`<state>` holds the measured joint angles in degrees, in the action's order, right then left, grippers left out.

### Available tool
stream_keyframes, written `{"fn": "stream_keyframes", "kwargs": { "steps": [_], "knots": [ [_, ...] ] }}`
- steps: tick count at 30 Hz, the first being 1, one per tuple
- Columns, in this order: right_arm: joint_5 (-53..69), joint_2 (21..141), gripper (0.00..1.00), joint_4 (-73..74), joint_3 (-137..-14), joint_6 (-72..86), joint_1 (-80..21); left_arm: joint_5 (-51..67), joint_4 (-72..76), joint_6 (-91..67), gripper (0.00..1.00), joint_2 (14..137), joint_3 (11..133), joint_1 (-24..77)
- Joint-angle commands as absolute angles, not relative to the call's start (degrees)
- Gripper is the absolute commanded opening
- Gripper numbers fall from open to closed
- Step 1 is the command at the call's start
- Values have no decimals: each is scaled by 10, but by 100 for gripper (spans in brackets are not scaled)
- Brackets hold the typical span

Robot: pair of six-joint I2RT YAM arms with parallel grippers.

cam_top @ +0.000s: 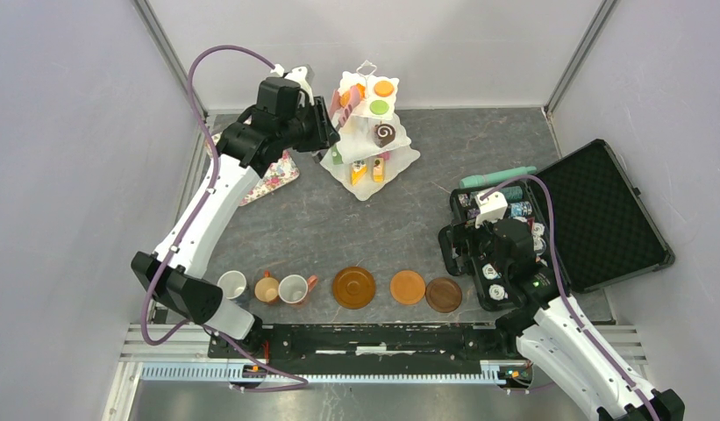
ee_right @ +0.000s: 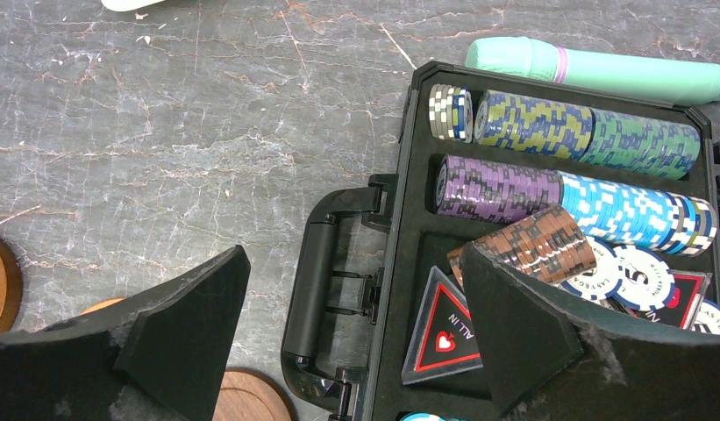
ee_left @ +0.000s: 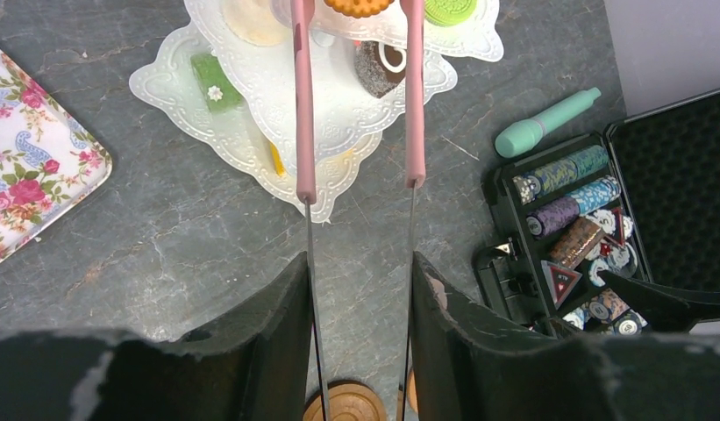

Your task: Serve the afternoon tea

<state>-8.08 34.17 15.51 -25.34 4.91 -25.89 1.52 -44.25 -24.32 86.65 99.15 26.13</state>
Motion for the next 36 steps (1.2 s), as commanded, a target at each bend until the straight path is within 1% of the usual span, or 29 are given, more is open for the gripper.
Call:
{"fn": "stream_keyframes", "kwargs": {
  "steps": [1, 8, 19, 22, 26, 29, 31, 34, 36],
  "knots": [
    [-91, 338, 98, 143, -253, 55, -263, 4, -428, -214, 48, 866, 1012, 262],
    [-91, 338, 98, 144, -253, 55, -263, 7, -428, -211, 55, 870, 1021, 262],
    [-89, 340, 98, 143, -252, 55, -264, 3, -427, -201, 54, 841, 1041, 262],
    [-88, 339, 98, 144, -254, 55, -264, -34, -430, -191, 53, 811, 1027, 262],
    [-89, 336, 98, 143, -252, 55, -265, -132, -424, -171, 54, 748, 956, 261],
    [-88, 338, 98, 143, -252, 55, -265, -215, -412, -162, 56, 696, 884, 254],
    [-86, 337, 98, 142, -252, 55, -265, -246, -395, -162, 57, 670, 835, 245],
    [-85, 337, 98, 141, -252, 55, -265, -263, -359, -175, 58, 640, 756, 214],
    [-82, 337, 98, 142, -252, 55, -265, -242, -324, -188, 61, 631, 706, 165]
  ]
}}
